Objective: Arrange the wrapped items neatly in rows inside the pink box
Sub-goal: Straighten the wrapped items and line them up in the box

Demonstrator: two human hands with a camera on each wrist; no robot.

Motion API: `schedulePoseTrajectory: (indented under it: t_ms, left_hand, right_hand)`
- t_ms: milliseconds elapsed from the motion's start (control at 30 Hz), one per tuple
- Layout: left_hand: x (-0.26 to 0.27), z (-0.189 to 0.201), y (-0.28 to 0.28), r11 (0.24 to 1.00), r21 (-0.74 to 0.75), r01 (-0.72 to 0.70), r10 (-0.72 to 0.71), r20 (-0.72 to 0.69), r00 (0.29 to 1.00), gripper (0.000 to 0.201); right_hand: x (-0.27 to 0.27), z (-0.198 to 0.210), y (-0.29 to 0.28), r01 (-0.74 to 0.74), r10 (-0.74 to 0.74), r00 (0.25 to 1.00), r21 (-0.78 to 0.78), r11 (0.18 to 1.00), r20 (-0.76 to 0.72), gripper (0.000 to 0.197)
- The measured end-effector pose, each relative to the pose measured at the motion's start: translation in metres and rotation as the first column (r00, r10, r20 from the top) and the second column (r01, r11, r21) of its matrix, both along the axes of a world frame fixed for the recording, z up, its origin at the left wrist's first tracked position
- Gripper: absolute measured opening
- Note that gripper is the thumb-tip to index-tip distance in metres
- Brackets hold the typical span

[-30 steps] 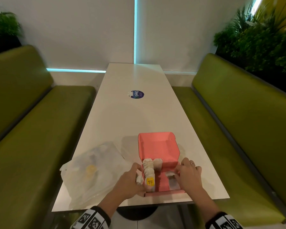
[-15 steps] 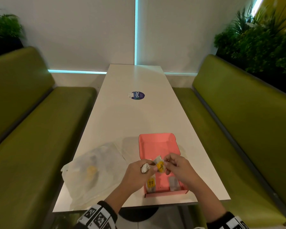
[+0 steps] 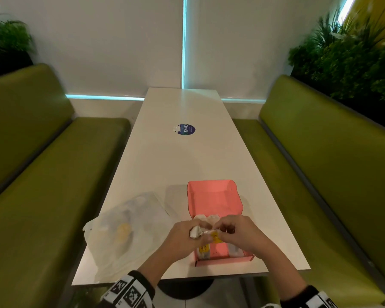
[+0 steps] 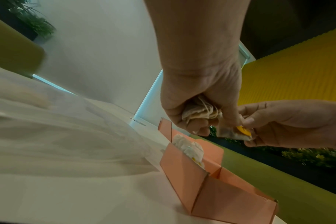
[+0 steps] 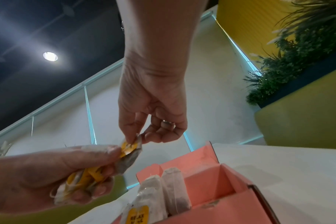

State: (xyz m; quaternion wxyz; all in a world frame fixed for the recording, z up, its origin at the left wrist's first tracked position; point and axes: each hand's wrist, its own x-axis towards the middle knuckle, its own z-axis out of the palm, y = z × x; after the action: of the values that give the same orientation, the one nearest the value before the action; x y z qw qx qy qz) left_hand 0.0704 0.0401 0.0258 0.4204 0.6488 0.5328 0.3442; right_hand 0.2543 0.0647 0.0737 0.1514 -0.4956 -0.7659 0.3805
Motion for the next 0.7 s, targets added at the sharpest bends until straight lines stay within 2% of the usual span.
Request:
schedulePoseTrajectory:
  t_ms: [33,100,200,267,300,367,400,433,467,500,533,567,633,667,700]
  left_hand:
    - [0.000,-0.001,0.000,1.000,0.015,-0.008,0.008,-0.025,1.000,0.017]
    - [0.001,-0.003,-0.001,0.998,0.029,-0.051,0.051,-0.014,0.999,0.014]
    - [0.001,-0.003,-0.002,0.997,0.024,-0.068,0.068,-0.009,0.998,0.012]
    - [0.000,-0.003,-0.002,0.997,0.014,-0.073,0.073,-0.008,0.997,0.011]
    - [0.000,-0.004,-0.002,0.996,0.010,-0.088,0.088,-0.004,0.996,0.015]
    - [-0.002,-0.006,-0.001,0.991,0.005,-0.134,0.134,-0.011,0.991,0.031]
    - [-0.003,-0.006,0.000,0.988,0.002,-0.156,0.156,-0.025,0.988,0.037]
    - [-0.004,-0.006,0.001,0.986,0.000,-0.169,0.169,-0.034,0.985,0.040]
    - [-0.005,-0.005,0.001,0.985,0.001,-0.174,0.173,-0.037,0.984,0.040]
    - [-0.006,-0.005,0.001,0.986,0.001,-0.168,0.168,-0.045,0.985,0.039]
    - [-0.006,-0.003,0.002,0.988,0.004,-0.157,0.157,-0.057,0.986,0.037]
    - [-0.006,-0.003,0.002,0.989,0.005,-0.149,0.149,-0.072,0.986,0.035]
    - [-0.005,-0.003,0.002,0.989,0.007,-0.148,0.148,-0.081,0.986,0.031]
    - [-0.004,-0.002,0.001,0.989,0.001,-0.149,0.149,-0.079,0.986,0.031]
    - [-0.003,-0.002,0.000,0.989,-0.009,-0.146,0.145,-0.079,0.986,0.032]
  right_hand:
    - [0.000,0.001,0.000,0.034,-0.034,0.999,-0.011,0.999,-0.038,0.018]
    - [0.001,0.003,0.001,0.120,-0.126,0.985,-0.061,0.991,-0.118,0.023]
    - [0.003,0.006,0.000,0.125,-0.137,0.986,-0.116,0.985,-0.098,0.017]
    - [0.002,0.005,0.000,0.137,-0.146,0.985,-0.099,0.986,-0.089,0.017]
    - [0.003,0.003,0.002,0.220,-0.226,0.969,-0.064,0.973,-0.100,0.018]
    - [0.008,0.001,0.008,0.445,-0.438,0.896,0.150,0.883,-0.081,0.024]
    - [0.011,0.003,0.010,0.458,-0.468,0.883,0.256,0.851,-0.024,0.026]
    - [0.014,0.005,0.011,0.371,-0.404,0.912,0.277,0.886,0.071,0.024]
    - [0.013,0.008,0.010,0.202,-0.243,0.953,0.214,0.956,0.183,0.017]
    - [0.010,0.012,0.007,0.029,-0.060,0.956,0.110,0.993,0.287,0.008]
    - [0.008,0.014,0.005,-0.047,0.027,0.941,0.051,0.998,0.338,0.005]
    - [0.007,0.014,0.005,-0.030,-0.003,0.925,0.080,0.996,0.379,0.006]
    - [0.010,0.015,0.007,0.117,-0.236,0.871,0.284,0.952,0.431,0.012]
    - [0.010,0.016,0.006,0.119,-0.257,0.844,0.303,0.946,0.470,0.014]
    - [0.008,0.016,0.005,0.063,-0.193,0.830,0.257,0.964,0.524,0.014]
